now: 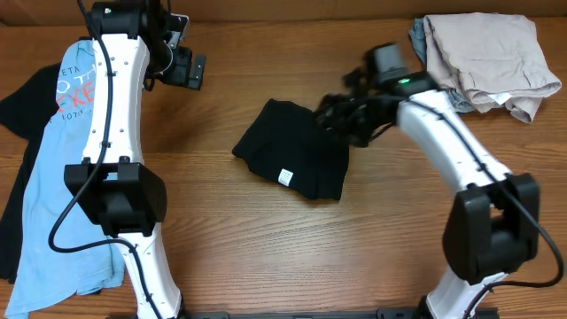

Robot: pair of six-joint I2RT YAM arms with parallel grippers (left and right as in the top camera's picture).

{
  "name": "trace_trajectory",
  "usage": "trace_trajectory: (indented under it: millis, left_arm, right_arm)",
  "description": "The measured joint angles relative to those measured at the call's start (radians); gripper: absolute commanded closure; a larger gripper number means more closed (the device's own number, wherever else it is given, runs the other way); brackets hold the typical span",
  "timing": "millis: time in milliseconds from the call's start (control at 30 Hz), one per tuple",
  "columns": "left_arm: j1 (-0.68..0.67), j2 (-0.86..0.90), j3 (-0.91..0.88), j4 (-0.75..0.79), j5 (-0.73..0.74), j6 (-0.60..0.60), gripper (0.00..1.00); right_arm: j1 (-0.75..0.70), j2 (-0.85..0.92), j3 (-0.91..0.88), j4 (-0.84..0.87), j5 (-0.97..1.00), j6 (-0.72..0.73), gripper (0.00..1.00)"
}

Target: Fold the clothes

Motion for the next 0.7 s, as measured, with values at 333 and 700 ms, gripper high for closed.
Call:
trace_trajectory:
  millis: [333,700]
  left_arm:
    - [0.000,0.000,0.000,-0.001,0.000,0.000,0.00]
    - [0.000,0.000,0.000,-0.007,0.000,0.000,0.00]
  right_arm:
    - [0.234,0.000,-0.118,0.040,0.200,-0.002,0.22]
    - [0.179,0.047,-0.172,0.013,0.322,-0.043,0.22]
